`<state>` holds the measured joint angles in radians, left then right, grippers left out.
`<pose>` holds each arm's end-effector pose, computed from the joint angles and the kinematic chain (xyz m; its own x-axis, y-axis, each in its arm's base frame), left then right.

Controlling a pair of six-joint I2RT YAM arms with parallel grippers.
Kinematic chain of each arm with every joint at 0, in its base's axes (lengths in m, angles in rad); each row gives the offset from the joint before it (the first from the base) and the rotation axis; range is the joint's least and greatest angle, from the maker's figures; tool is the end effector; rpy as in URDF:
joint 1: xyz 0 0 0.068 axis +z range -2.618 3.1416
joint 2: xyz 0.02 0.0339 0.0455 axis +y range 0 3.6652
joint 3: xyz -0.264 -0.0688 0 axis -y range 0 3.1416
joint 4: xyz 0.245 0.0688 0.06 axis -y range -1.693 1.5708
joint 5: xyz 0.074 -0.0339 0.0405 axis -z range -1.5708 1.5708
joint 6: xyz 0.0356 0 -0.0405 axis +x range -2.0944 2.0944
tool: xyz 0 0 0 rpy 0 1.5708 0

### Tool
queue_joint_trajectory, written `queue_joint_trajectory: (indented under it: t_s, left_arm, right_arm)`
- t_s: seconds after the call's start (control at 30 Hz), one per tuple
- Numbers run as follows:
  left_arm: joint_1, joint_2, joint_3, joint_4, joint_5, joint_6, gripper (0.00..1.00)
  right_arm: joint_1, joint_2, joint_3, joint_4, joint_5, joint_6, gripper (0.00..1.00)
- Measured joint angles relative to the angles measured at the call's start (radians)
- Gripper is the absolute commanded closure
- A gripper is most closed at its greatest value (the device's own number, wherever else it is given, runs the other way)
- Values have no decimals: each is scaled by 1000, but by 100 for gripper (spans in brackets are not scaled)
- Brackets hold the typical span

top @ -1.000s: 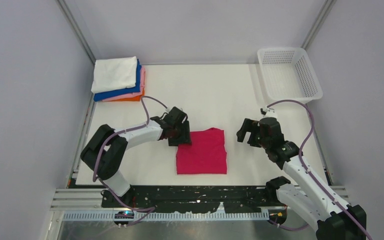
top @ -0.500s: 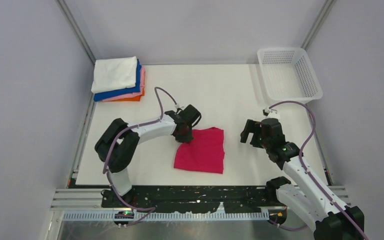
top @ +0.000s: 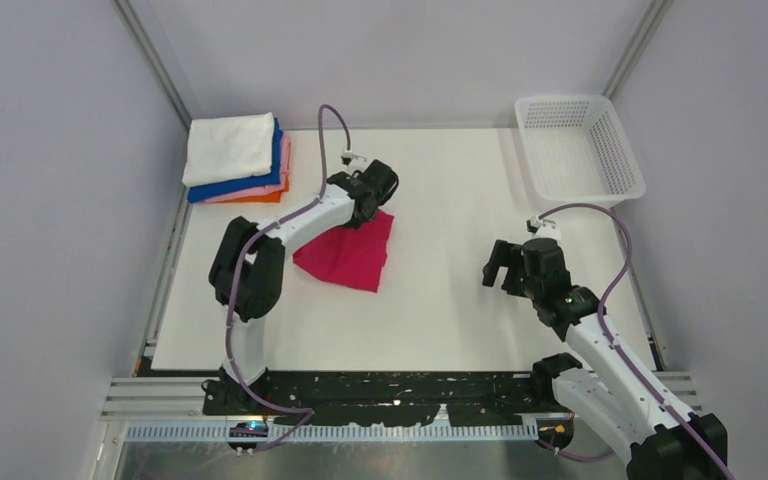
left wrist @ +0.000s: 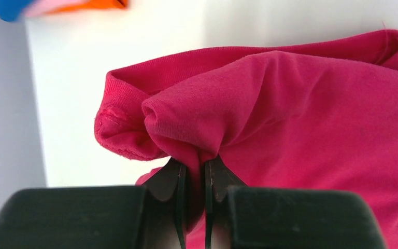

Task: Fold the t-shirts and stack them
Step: Put the neatly folded tshirt into the corner of the board with the left arm

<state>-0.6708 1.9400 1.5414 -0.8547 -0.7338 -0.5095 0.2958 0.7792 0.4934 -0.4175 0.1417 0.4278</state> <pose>0.3248 -0.2273 0.2245 -0.7949 0.1684 -0.5828 -0.1029 0.9093 0.4031 0.1617 0.0440 0.2169 -0.6399 0.2344 -0.7319 0.0878 0.9684 0.2333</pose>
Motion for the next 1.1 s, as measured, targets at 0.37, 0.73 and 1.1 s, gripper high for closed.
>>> queue_joint_trajectory:
  t_s: [0.37, 0.73, 1.1]
  left_arm:
    - [206, 126, 215, 130, -141, 401, 100]
    - [329, 222, 515, 251, -140, 730, 100]
    - [354, 293, 699, 282, -115, 920, 100]
  right_arm:
    - [-13, 74, -3, 23, 8, -4, 5]
    - [-18, 167, -2, 44, 45, -10, 5]
    - [-23, 229, 12, 43, 67, -30, 5]
